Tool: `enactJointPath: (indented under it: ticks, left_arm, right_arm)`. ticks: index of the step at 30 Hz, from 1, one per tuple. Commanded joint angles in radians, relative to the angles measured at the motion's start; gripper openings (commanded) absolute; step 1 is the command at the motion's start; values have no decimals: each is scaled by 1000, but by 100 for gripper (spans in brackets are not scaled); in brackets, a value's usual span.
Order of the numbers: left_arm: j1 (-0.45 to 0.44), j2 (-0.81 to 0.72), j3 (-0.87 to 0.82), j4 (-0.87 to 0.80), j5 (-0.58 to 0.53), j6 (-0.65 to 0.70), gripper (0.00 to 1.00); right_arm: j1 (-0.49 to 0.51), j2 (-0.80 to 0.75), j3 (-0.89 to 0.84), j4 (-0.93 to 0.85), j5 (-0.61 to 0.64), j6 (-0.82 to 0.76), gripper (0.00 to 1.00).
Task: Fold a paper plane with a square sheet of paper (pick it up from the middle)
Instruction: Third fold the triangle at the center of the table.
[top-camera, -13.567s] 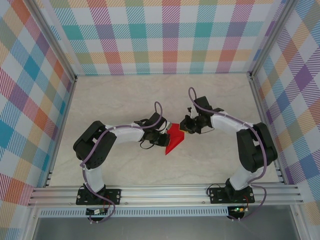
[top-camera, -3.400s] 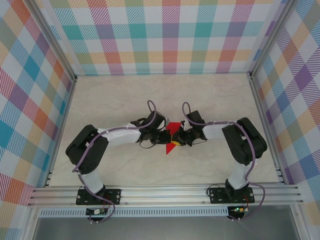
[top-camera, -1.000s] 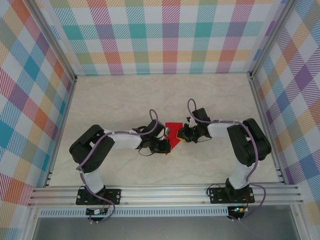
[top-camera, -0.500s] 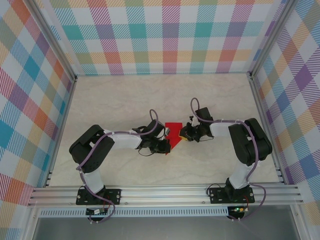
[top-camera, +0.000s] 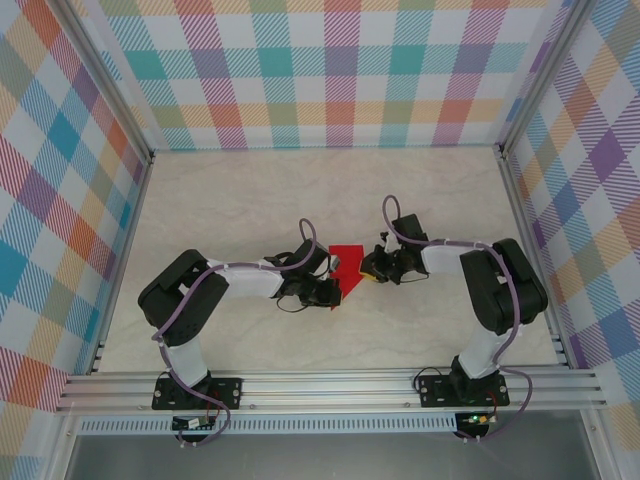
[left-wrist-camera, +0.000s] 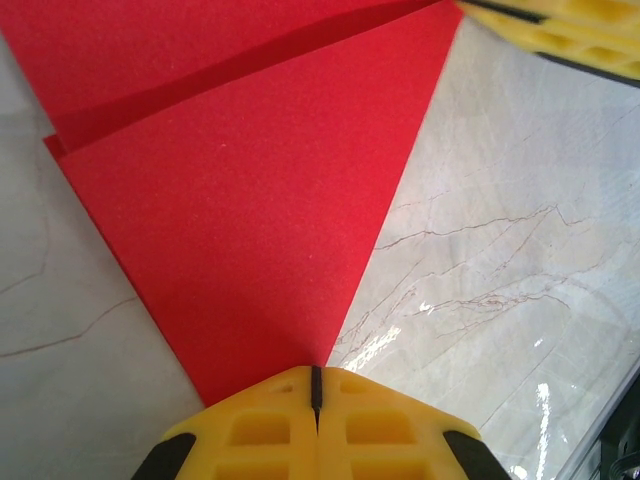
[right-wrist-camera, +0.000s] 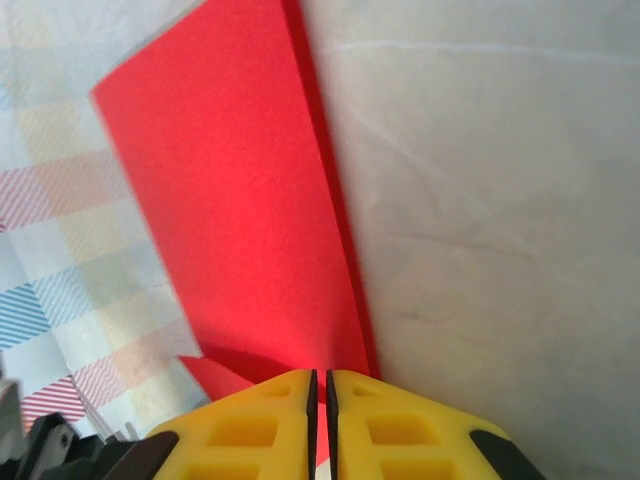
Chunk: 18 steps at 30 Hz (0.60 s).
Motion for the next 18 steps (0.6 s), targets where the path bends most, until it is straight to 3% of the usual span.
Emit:
enactJointPath:
  ticks: [1, 14, 18]
  left_arm:
    - [-10, -6, -8, -109, -47, 21, 0]
    - [-10, -3, 2, -108, -38, 18, 1]
    - [-9, -6, 5, -109, -35, 15, 1]
  right_arm:
    - [12, -73, 2, -12, -44, 0, 14]
    - [108, 16, -26, 102, -141, 53, 14]
    - [119, 54, -25, 86, -116, 46, 14]
